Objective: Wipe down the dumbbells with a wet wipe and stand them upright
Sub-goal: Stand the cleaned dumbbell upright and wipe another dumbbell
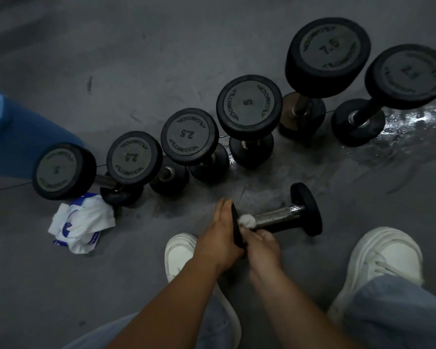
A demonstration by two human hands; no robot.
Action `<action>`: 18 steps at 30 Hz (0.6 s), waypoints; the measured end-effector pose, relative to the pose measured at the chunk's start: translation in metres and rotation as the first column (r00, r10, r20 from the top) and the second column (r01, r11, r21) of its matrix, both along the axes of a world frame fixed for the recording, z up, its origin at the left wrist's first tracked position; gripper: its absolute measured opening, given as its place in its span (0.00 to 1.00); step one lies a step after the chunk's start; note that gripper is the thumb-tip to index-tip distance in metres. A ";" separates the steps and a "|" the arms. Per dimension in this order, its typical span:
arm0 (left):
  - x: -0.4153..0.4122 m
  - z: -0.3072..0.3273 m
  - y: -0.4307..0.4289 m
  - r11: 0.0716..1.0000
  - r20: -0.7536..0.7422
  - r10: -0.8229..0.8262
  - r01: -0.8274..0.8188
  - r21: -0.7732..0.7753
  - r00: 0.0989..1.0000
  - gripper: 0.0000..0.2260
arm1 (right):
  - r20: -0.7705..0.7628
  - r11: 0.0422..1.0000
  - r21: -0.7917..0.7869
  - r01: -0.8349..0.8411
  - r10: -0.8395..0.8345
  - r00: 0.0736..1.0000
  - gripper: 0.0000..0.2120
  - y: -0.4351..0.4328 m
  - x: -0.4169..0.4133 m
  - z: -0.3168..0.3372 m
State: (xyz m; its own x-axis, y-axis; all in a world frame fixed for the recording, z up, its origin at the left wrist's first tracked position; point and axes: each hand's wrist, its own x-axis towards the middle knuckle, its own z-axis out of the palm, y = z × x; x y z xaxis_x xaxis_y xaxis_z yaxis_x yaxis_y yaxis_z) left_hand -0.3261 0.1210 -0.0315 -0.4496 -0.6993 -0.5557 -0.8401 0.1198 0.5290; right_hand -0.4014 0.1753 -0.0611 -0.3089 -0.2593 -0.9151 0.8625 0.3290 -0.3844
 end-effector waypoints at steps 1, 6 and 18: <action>0.000 -0.002 0.000 1.000 0.000 0.005 -0.005 -0.002 1.000 0.49 | -0.017 1.000 0.003 0.000 0.000 1.000 0.17 0.003 0.001 0.000; 0.000 -0.005 -0.003 0.999 -0.003 0.016 -0.016 0.030 1.000 0.49 | -0.022 0.998 0.031 0.050 -0.050 0.999 0.15 -0.017 -0.008 0.002; -0.002 0.000 -0.004 0.999 0.091 -0.045 0.044 0.006 0.995 0.49 | 0.056 1.000 0.021 0.002 -0.003 0.998 0.17 -0.009 -0.001 0.003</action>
